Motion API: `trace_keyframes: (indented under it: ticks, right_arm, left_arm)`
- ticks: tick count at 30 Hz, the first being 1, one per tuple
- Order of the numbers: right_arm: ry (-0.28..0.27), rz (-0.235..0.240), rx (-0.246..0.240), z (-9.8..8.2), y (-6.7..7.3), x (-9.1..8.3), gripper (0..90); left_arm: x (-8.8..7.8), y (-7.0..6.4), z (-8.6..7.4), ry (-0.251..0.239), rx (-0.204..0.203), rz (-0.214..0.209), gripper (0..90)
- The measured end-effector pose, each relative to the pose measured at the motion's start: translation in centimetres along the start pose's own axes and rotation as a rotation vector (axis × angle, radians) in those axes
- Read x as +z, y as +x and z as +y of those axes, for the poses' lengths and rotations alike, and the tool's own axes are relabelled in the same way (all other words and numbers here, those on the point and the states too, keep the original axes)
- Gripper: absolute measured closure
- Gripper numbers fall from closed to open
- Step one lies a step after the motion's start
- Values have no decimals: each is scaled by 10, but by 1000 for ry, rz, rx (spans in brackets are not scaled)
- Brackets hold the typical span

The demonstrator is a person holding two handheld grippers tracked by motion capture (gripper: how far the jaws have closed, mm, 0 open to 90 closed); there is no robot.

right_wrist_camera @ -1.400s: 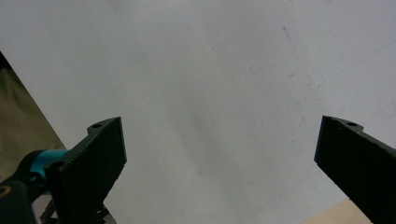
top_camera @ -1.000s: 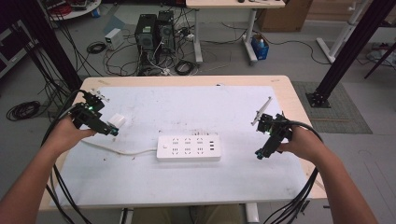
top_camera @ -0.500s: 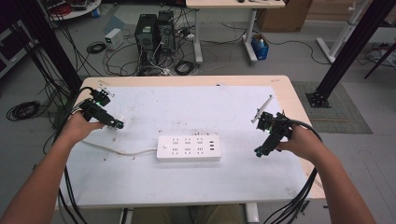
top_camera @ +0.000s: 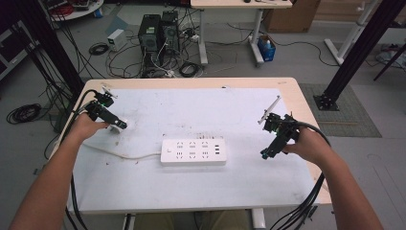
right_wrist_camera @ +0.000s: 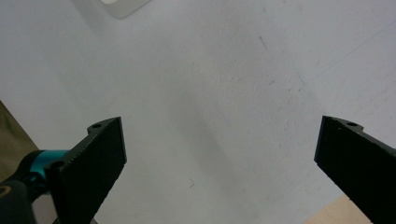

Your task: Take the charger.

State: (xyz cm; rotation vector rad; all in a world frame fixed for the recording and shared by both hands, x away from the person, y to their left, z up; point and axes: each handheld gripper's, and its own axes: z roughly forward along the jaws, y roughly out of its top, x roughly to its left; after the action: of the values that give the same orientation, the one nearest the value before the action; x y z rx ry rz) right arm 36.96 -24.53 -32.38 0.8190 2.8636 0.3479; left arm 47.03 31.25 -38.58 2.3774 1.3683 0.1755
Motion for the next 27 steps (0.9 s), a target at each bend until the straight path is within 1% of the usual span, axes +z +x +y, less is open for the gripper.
trace_keyframes:
  ticks: [4,5,7,8,9,13,14,16,17,18,20,21,25,27]
  right_arm:
    - [7,-1,3,3,-1,-1,14]
    - [7,-1,9,4,0,-2,15]
    - [9,-1,9,5,0,-3,14]
    - [8,0,1,6,0,-3,14]
    - [10,-1,8,7,0,-3,14]
    - [22,1,8,9,1,-1,15]
    - [24,2,2,9,0,0,15]
    - [26,5,5,9,1,0,15]
    - [31,9,2,10,0,1,15]
    - [32,8,3,10,0,0,15]
    - [32,9,8,10,0,0,15]
    - [32,8,10,10,0,0,15]
    - [31,9,0,11,1,-1,15]
    - [32,8,0,11,2,-1,15]
  left_arm:
    - [13,4,3,8,-8,-5,51]
    - [17,5,4,19,-10,0,51]
    - [25,8,4,27,-24,-3,51]
    - [26,9,5,28,-27,0,51]
    - [29,10,5,29,-29,-3,51]
    - [39,12,5,44,-29,-9,52]
    - [41,13,5,46,-23,-7,52]
    - [43,14,5,45,-17,-9,58]
    - [43,14,5,41,-20,-9,115]
    - [43,14,6,37,-26,-6,115]
    - [43,14,6,40,-26,-4,116]
    - [43,13,6,40,-17,6,116]
    - [41,13,5,43,0,33,202]
    - [40,13,4,44,8,42,229]
